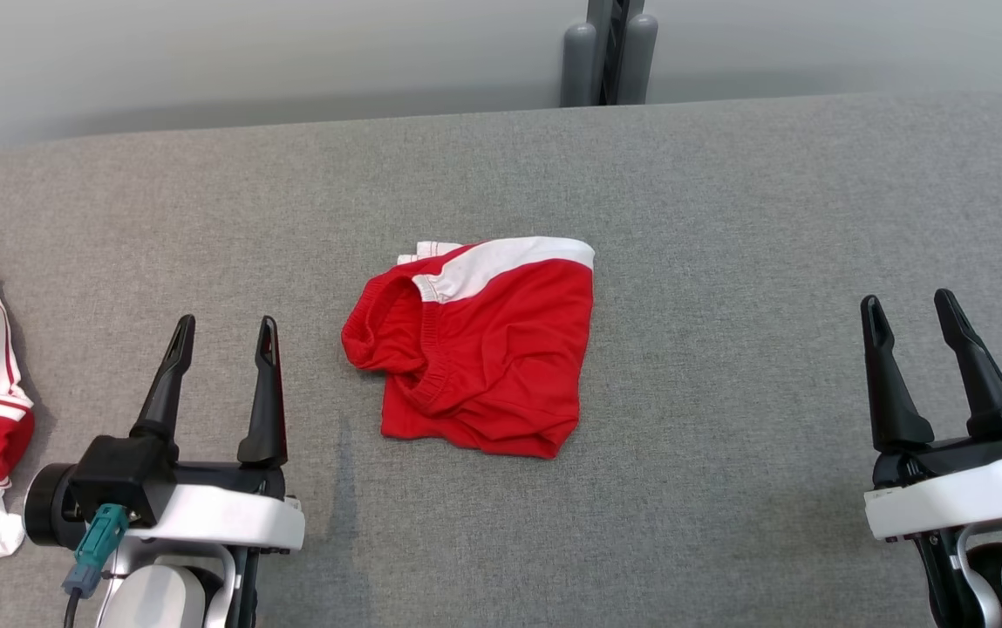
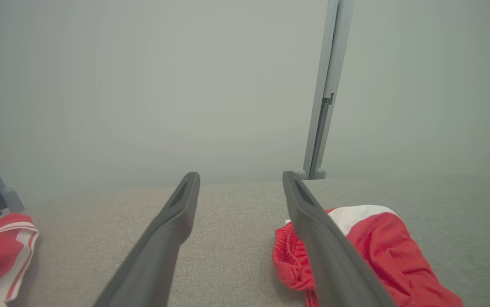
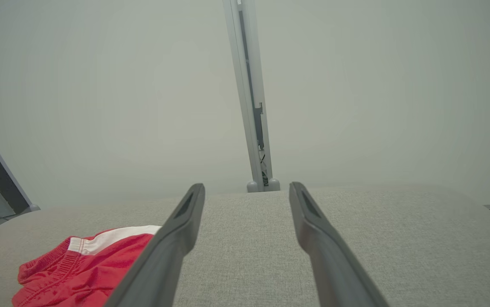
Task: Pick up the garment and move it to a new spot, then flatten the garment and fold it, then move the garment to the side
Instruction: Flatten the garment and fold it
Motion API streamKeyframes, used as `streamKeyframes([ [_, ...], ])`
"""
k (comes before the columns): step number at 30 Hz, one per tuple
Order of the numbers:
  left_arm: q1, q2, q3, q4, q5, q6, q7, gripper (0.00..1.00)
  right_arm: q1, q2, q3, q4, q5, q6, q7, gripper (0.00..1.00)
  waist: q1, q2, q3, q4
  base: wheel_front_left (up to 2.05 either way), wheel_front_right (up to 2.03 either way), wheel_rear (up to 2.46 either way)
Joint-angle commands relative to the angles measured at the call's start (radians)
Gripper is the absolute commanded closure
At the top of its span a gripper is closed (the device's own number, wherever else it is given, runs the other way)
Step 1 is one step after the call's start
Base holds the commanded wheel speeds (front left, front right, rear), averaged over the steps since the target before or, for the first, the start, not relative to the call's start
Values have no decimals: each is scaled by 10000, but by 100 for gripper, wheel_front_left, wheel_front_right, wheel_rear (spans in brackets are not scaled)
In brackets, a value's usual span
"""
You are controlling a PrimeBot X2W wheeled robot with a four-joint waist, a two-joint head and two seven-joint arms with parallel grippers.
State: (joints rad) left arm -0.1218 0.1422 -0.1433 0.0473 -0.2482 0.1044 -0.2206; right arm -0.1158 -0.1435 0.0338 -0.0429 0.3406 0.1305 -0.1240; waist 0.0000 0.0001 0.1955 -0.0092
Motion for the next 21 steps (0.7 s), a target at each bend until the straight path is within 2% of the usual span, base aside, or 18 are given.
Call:
streamKeyframes([
  [1,97,54,35,-37,-61,39,-8,0,78,-8,-67,-17,-79,5,2,0,0,-1,-62,3,0,0,0],
  [11,536,143,-52,-146,-169,96,124,0,468,124,-102,-38,-142,5,191,0,0,-1,-612,121,0,0,0],
  [21,915,305,-195,-138,-292,-132,227,0,1023,240,-77,-35,-203,5,453,0,0,-1,-1180,281,0,0,0],
])
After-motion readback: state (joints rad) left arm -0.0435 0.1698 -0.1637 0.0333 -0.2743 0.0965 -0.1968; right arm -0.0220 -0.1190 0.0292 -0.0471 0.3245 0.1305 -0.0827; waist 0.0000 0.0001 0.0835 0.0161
